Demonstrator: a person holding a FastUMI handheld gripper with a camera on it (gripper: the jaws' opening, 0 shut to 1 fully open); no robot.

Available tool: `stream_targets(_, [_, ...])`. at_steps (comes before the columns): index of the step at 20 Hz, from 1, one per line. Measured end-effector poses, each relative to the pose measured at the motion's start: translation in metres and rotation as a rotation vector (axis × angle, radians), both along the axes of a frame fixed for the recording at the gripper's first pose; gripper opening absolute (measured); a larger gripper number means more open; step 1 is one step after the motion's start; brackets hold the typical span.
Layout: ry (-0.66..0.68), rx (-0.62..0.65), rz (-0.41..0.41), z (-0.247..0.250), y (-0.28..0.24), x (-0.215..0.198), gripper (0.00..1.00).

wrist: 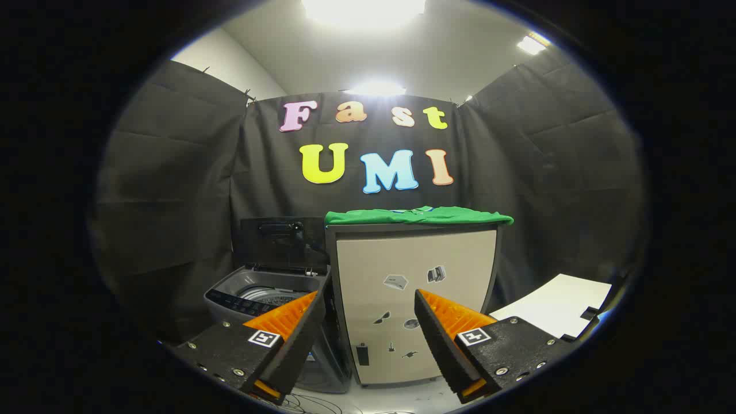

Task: Put the clothes into the washing machine and then close the washing machine lid.

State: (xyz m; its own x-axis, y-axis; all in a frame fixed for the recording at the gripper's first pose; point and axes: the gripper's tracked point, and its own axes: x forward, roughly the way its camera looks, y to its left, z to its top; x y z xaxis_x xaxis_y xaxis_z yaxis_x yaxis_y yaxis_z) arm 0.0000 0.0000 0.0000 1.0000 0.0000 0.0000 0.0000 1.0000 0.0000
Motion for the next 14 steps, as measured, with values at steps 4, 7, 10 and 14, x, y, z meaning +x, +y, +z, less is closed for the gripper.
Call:
stream_targets(4, [-0.002,-0.011,-0.005,0.0025,-0.0025,0.001,0.96])
stream_targets(7, [-0.006,-0.015,0.002,0.006,-0.0005,0.0018,0.96])
stream_targets(10, [-0.012,-0.028,0.007,0.008,0.0011,0.0021,0.96])
stream_targets(14, [-0.015,-0.035,0.004,0.0093,-0.0018,0.0018,0.96])
